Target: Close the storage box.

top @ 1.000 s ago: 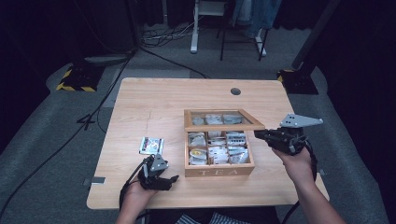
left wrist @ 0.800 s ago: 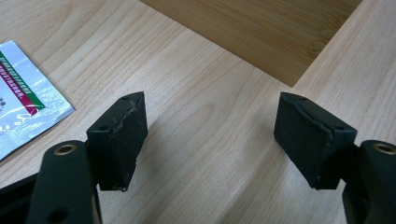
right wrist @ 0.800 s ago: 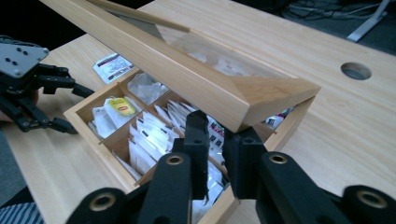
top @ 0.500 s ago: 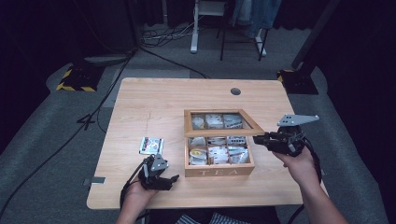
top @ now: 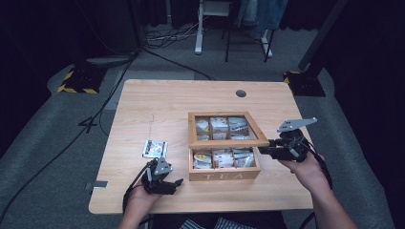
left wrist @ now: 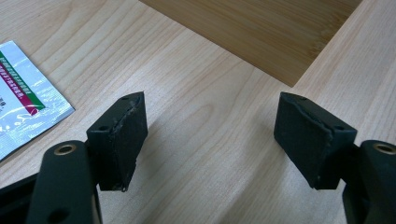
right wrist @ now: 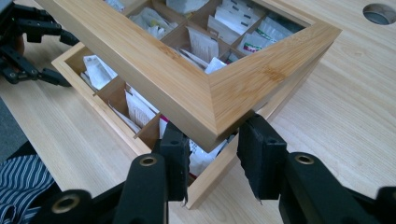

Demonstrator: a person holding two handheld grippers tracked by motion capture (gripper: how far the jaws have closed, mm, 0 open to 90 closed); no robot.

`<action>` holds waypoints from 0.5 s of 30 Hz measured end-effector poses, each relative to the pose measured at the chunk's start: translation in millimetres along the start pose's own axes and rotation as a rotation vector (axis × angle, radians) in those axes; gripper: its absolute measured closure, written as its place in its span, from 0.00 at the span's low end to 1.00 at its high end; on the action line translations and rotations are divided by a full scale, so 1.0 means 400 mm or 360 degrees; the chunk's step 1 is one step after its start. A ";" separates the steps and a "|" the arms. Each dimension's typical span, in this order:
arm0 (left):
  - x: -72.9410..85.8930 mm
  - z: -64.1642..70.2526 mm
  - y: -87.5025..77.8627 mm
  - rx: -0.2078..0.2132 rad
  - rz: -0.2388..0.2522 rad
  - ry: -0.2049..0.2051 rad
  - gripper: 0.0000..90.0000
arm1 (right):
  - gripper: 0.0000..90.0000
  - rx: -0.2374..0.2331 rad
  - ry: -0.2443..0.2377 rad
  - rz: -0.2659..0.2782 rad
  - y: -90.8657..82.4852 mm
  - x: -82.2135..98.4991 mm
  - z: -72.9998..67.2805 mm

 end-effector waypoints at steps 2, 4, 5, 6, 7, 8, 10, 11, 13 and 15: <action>0.000 0.000 0.000 0.0000 0.0000 0.0000 0.30 | 0.71 -0.0010 0.0002 -0.0019 0.001 0.003 -0.002; 0.000 0.000 0.000 0.0000 0.0000 -0.0001 0.30 | 0.69 -0.0021 0.0001 -0.0045 0.003 0.008 -0.004; 0.000 0.000 0.000 0.0000 0.0000 0.0000 0.30 | 0.69 -0.0028 -0.0006 -0.0068 0.004 0.012 -0.006; 0.000 0.000 0.000 0.0000 0.0001 -0.0001 0.30 | 0.69 -0.0029 -0.0018 -0.0091 0.006 0.016 -0.008; 0.000 0.000 0.000 0.0000 0.0001 0.0000 0.30 | 0.69 -0.0032 -0.0026 -0.0102 0.006 0.018 -0.008; 0.000 0.000 0.000 0.0000 0.0001 -0.0001 0.30 | 0.68 -0.0032 -0.0031 -0.0114 0.008 0.021 -0.009; 0.000 0.000 0.000 0.0000 0.0001 0.0000 0.30 | 0.68 -0.0045 -0.0032 -0.0131 0.009 0.024 -0.010; 0.000 0.000 0.000 0.0000 0.0000 0.0001 0.30 | 0.68 -0.0050 -0.0031 -0.0142 0.009 0.026 -0.011; 0.000 0.000 0.000 0.0000 0.0000 0.0000 0.30 | 0.68 -0.0051 -0.0053 -0.0175 0.012 0.033 -0.013; 0.000 0.000 0.000 0.0000 0.0001 -0.0001 0.30 | 0.68 -0.0047 -0.0066 -0.0208 0.013 0.038 -0.016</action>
Point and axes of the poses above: each handheld gripper's, and its own axes: y roughly forward along the jaws, x roughly out of its underside, z roughly to its right, the point moved 10 cm from there along y, roughly forward along the jaws, and after that the axes turned 8 degrees about z, right-handed, at the moved point
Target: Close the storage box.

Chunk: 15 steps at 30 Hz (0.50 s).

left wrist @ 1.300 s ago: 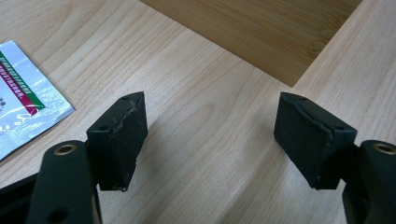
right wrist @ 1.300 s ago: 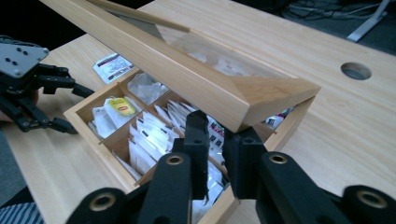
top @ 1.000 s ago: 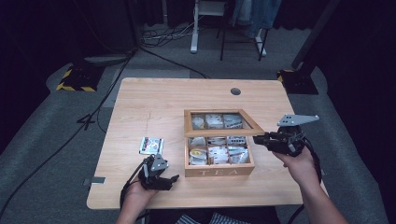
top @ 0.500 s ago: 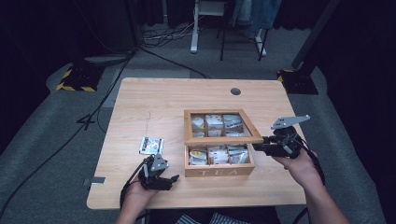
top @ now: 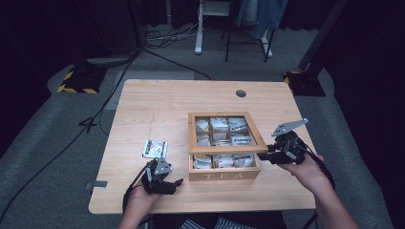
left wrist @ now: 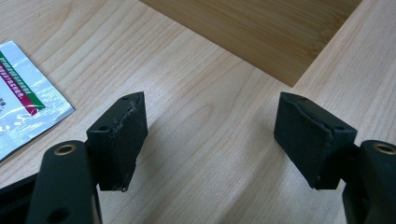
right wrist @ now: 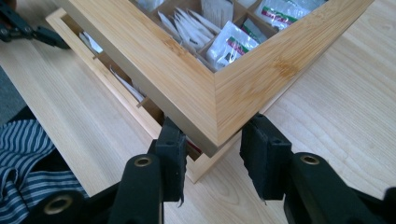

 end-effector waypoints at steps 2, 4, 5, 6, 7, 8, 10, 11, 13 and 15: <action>0.000 0.000 0.000 0.0000 0.0000 0.0000 0.30 | 0.67 -0.0001 -0.0007 -0.0021 0.003 0.004 -0.001; 0.000 0.000 0.000 0.0000 -0.0001 0.0000 0.30 | 0.66 -0.0005 -0.0017 -0.0044 0.006 0.008 -0.002; 0.000 0.000 0.000 0.0000 -0.0001 -0.0001 0.30 | 0.66 -0.0011 -0.0018 -0.0051 0.008 0.010 -0.003; 0.000 0.000 0.000 0.0001 -0.0001 -0.0001 0.30 | 0.66 -0.0018 -0.0022 -0.0067 0.010 0.013 -0.004; 0.000 0.000 0.000 0.0000 -0.0001 -0.0001 0.30 | 0.66 -0.0016 -0.0024 -0.0079 0.011 0.015 -0.004; 0.000 0.000 0.000 0.0000 -0.0001 -0.0001 0.30 | 0.66 -0.0017 -0.0029 -0.0092 0.013 0.018 -0.005; 0.000 0.000 0.000 0.0000 -0.0001 -0.0001 0.30 | 0.65 -0.0019 -0.0036 -0.0117 0.016 0.022 -0.007; 0.000 0.000 0.000 0.0000 -0.0001 -0.0001 0.30 | 0.65 -0.0018 -0.0041 -0.0131 0.018 0.025 -0.007; 0.000 0.000 0.000 0.0000 -0.0001 0.0000 0.30 | 0.65 -0.0023 -0.0050 -0.0152 0.022 0.030 -0.009; 0.000 0.000 0.000 0.0000 -0.0003 0.0002 0.30 | 0.65 -0.0024 -0.0056 -0.0181 0.026 0.036 -0.010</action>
Point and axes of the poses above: each handheld gripper's, and its own axes: y roughly forward along the jaws, x roughly out of its underside, z roughly to its right, the point moved 10 cm from there along y, roughly forward along the jaws, and after that the axes turned 8 degrees about z, right-handed, at the moved point
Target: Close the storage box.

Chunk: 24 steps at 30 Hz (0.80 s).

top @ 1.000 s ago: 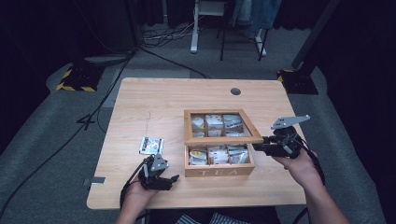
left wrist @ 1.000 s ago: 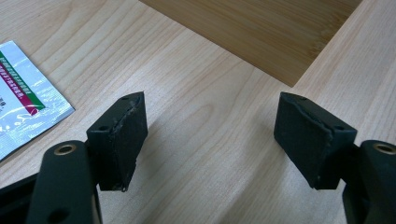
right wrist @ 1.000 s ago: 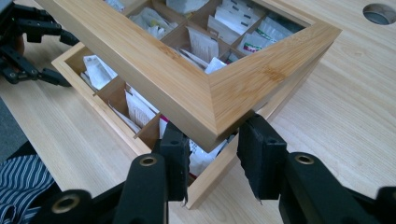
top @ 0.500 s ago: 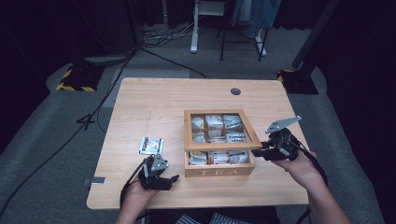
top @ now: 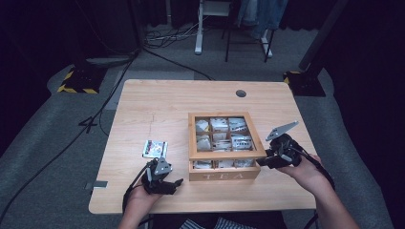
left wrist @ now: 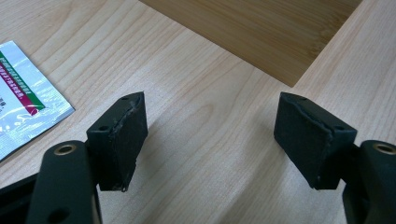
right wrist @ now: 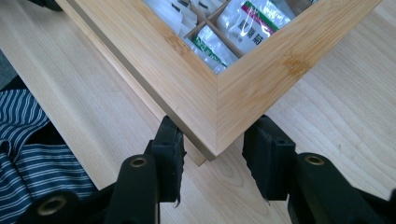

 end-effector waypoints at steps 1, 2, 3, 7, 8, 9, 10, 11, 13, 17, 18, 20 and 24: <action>0.000 0.000 0.000 0.0000 0.0000 0.0001 0.30 | 0.65 -0.0002 -0.0004 -0.0006 0.001 0.001 0.000; 0.000 0.000 0.000 0.0000 0.0000 0.0000 0.30 | 0.65 -0.0004 -0.0005 -0.0017 0.003 0.003 -0.001; 0.000 0.000 0.000 0.0000 0.0000 0.0001 0.30 | 0.65 -0.0005 -0.0007 -0.0024 0.005 0.005 -0.001; 0.000 0.000 0.000 0.0000 0.0000 0.0000 0.30 | 0.64 -0.0022 -0.0016 -0.0068 0.014 0.014 -0.003; 0.000 0.000 0.000 0.0000 0.0000 0.0001 0.30 | 0.64 -0.0027 -0.0014 -0.0084 0.017 0.017 -0.005; 0.000 0.000 0.000 0.0000 0.0000 0.0000 0.30 | 0.64 -0.0030 -0.0019 -0.0092 0.019 0.019 -0.005; 0.000 0.000 0.000 0.0000 0.0000 0.0000 0.30 | 0.64 -0.0035 -0.0021 -0.0107 0.022 0.022 -0.005; 0.000 0.000 0.000 0.0000 0.0000 0.0000 0.30 | 0.64 -0.0034 -0.0022 -0.0117 0.024 0.024 -0.006; 0.000 0.000 0.000 0.0000 0.0000 0.0001 0.30 | 0.63 -0.0041 -0.0026 -0.0139 0.029 0.029 -0.007; 0.000 -0.001 0.000 0.0000 -0.0002 0.0001 0.30 | 0.63 -0.0052 -0.0027 -0.0182 0.039 0.038 -0.009; 0.000 -0.001 0.000 0.0000 -0.0003 0.0000 0.30 | 0.63 -0.0052 -0.0027 -0.0192 0.042 0.040 -0.009; 0.000 -0.001 0.000 0.0000 -0.0003 0.0000 0.30 | 0.63 -0.0052 -0.0033 -0.0210 0.045 0.044 -0.009; 0.000 -0.001 0.000 0.0000 -0.0003 0.0001 0.30 | 0.63 -0.0055 -0.0032 -0.0240 0.051 0.050 -0.010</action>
Point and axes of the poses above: each handheld gripper's, and its own axes: y roughly forward along the jaws, x roughly out of its underside, z roughly to its right, the point moved 10 cm from there along y, roughly forward along the jaws, and after that the axes turned 8 degrees about z, right-handed, at the moved point
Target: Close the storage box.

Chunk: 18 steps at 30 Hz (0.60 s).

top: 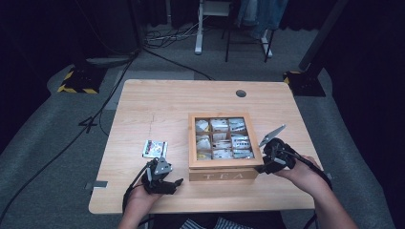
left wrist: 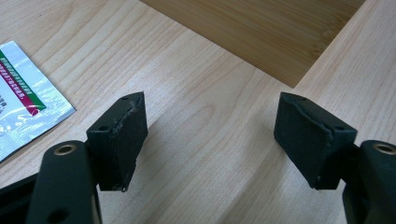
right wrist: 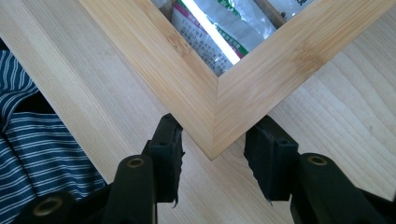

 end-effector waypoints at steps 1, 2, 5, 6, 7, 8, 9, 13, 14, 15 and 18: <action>0.000 0.000 0.000 0.0000 0.0000 0.0000 0.30 | 0.63 0.0002 -0.0001 -0.0007 0.002 0.001 0.000; 0.000 0.000 0.000 0.0000 0.0000 0.0000 0.30 | 0.63 0.0002 -0.0009 -0.0021 0.003 0.004 0.001; 0.000 0.000 0.000 0.0000 0.0000 0.0000 0.30 | 0.63 0.0000 -0.0006 -0.0044 0.007 0.008 0.000; 0.000 0.000 0.000 0.0000 0.0000 0.0000 0.30 | 0.63 0.0001 -0.0009 -0.0050 0.007 0.009 0.001; 0.000 0.000 0.000 0.0000 0.0000 0.0000 0.30 | 0.63 -0.0001 -0.0009 -0.0052 0.008 0.010 0.001; 0.000 0.000 0.000 0.0000 0.0000 0.0000 0.30 | 0.63 -0.0001 -0.0005 -0.0058 0.008 0.011 0.001; 0.000 0.000 0.000 0.0000 0.0000 0.0000 0.30 | 0.62 -0.0004 -0.0006 -0.0061 0.009 0.011 0.001; 0.000 0.000 0.000 -0.0002 0.0000 -0.0001 0.29 | 0.60 -0.0002 -0.0005 -0.0066 0.013 0.013 0.001; 0.000 0.000 0.001 -0.0001 0.0000 -0.0002 0.29 | 0.59 -0.0002 0.0000 -0.0068 0.015 0.014 0.001; 0.000 0.000 0.001 -0.0001 0.0000 -0.0002 0.29 | 0.57 -0.0008 0.0008 -0.0067 0.016 0.014 0.000; 0.000 0.000 0.001 -0.0001 0.0000 -0.0002 0.29 | 0.53 -0.0010 0.0034 -0.0036 0.012 0.012 0.002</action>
Point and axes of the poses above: each handheld gripper's, and its own axes: y roughly forward along the jaws, x roughly out of its underside, z roughly to its right, the point moved 10 cm from there along y, roughly forward along the jaws, and after that the axes turned 8 degrees about z, right-handed, at the moved point
